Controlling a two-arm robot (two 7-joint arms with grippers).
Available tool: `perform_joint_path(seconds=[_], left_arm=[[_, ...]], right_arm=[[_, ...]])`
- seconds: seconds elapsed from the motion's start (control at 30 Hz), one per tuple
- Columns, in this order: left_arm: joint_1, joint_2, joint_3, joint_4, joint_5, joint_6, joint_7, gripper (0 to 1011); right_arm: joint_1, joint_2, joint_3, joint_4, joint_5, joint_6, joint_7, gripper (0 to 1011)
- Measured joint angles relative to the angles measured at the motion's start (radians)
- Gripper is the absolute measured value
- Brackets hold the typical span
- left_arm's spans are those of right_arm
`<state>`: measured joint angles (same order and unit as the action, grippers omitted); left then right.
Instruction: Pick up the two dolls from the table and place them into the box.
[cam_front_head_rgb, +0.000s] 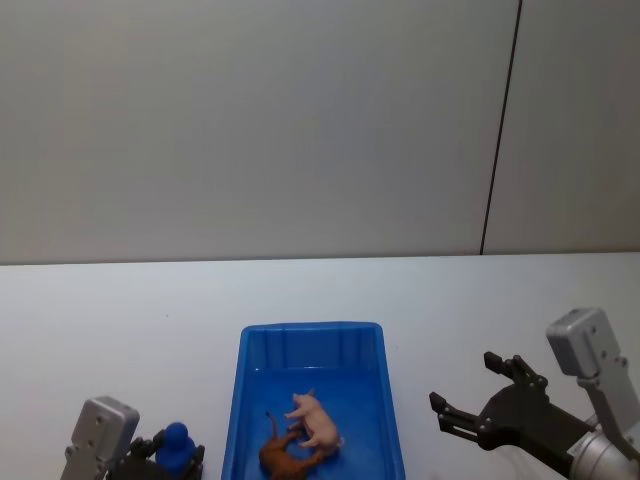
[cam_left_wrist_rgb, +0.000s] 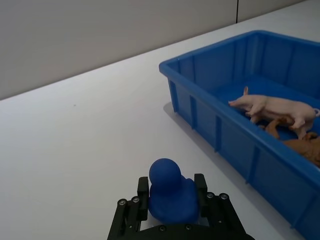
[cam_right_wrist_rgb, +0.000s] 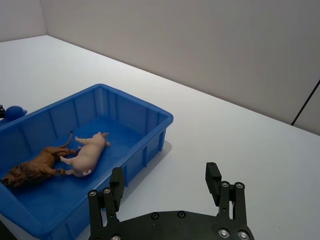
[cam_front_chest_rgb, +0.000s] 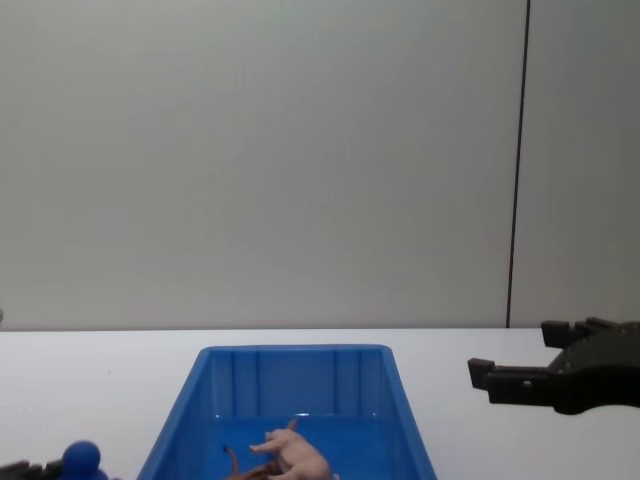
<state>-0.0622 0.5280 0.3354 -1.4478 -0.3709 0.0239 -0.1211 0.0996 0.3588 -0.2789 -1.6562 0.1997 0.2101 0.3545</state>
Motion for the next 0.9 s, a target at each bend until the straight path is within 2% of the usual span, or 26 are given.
perform_joint_path(seconds=[0.17,0.43,0.6,0.67,0.9], left_arm=[[-0.009,0.003,-0.008,-0.021,0.016,0.002,-0.007,518],[-0.039,0.003,-0.021,-0.072,0.073,0.003,-0.016,469],[-0.066,-0.017,-0.016,-0.086,0.112,0.0,-0.027,441],[-0.086,-0.038,-0.006,-0.089,0.14,-0.005,-0.038,429],[-0.124,-0.087,0.019,-0.079,0.182,-0.018,-0.067,634]], right_arm=[[0.0,0.0,0.0,0.0,0.0,0.0,0.0,1001],[0.0,0.0,0.0,0.0,0.0,0.0,0.0,1001],[0.0,0.0,0.0,0.0,0.0,0.0,0.0,1001],[0.0,0.0,0.0,0.0,0.0,0.0,0.0,1001],[0.0,0.0,0.0,0.0,0.0,0.0,0.0,1001]])
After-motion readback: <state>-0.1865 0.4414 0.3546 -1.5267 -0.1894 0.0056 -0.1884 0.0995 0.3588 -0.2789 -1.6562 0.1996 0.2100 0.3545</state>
